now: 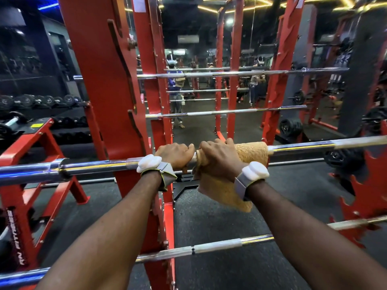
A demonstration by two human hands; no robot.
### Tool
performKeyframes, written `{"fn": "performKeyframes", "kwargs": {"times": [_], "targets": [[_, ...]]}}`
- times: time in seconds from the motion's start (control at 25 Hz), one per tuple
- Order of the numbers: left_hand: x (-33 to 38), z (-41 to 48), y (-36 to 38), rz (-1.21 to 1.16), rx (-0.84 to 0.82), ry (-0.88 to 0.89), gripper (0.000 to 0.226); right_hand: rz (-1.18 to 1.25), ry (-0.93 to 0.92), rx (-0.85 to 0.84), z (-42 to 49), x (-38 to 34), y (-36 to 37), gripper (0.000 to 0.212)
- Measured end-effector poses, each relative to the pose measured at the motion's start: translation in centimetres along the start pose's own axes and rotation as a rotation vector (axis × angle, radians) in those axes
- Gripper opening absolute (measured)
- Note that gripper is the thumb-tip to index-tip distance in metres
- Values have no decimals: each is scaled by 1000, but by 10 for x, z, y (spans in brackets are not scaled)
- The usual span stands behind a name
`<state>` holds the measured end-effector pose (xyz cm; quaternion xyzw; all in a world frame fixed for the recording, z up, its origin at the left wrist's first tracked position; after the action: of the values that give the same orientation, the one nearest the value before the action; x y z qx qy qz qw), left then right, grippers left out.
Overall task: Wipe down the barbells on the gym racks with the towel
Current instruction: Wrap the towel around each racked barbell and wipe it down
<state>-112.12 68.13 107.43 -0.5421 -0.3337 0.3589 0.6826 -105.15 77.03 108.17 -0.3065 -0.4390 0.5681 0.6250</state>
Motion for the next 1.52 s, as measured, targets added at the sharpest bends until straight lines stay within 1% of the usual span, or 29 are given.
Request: {"fn": "performKeyframes", "kwargs": {"times": [0.08,0.12,0.2,0.24,0.32,0.4,0.48,0.52,0.6,0.64,0.68,0.72,0.8,0.88,0.92,0.96,1.04,1.12,1.16,1.2,1.24,1.36,1.44,1.52], "targets": [[2,0,-1,10,5,15,63,81,15,-93,9,5,1,33],[2,0,-2,18,15,19,64,133,44,-194,15,8,6,33],[2,0,-4,20,40,24,64,237,43,-403,23,6,11,31],[3,0,-4,18,47,27,64,306,62,-528,29,6,27,27],[2,0,-3,13,47,31,64,428,100,-718,39,9,52,18],[2,1,-2,13,53,46,64,508,162,-800,42,17,64,21],[3,3,-3,3,63,57,65,525,248,-730,47,36,64,37],[1,4,-3,-5,58,59,65,489,240,-717,48,36,61,36],[2,4,-2,-20,39,59,64,452,132,-703,47,26,57,39],[3,4,-2,-21,36,59,64,446,104,-703,44,19,56,36],[4,3,-2,-11,31,61,62,433,91,-663,37,12,47,23],[6,2,-2,-4,21,61,61,410,71,-589,35,9,39,15],[8,4,1,7,-27,72,56,153,-36,-265,26,4,16,28],[4,8,7,14,-60,74,58,53,-112,73,9,0,-2,33],[2,8,9,39,-49,82,60,44,-113,169,0,6,-7,35],[0,6,8,73,-33,92,62,15,-151,282,-8,15,-8,36],[-1,4,5,76,-1,79,65,8,-108,255,-17,48,-2,43],[-1,-2,-1,22,14,48,65,1,-69,145,-21,79,4,52],[0,-3,-3,5,14,45,64,-16,-35,81,-20,86,6,52],[2,-4,-3,-2,13,46,62,-40,-30,58,-19,85,7,51],[3,-3,-4,-5,7,44,61,-55,-29,71,-16,74,4,47],[3,0,-1,1,-7,40,60,-43,-66,283,-2,14,-4,24],[1,-1,0,-4,-2,35,59,19,-99,306,9,-15,-5,23],[2,1,0,33,5,47,57,4,-132,321,7,-12,-6,30]]}}
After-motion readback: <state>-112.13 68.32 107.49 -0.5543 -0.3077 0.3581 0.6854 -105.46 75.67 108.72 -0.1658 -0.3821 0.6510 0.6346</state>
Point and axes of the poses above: each hand's wrist, its own z-axis towards the middle knuckle, its own y-axis out of the palm, x = y × z, the point moved 10 cm from there along z, towards the middle knuckle, and after that the axes turned 2 degrees about -y, right-handed, at the moved point
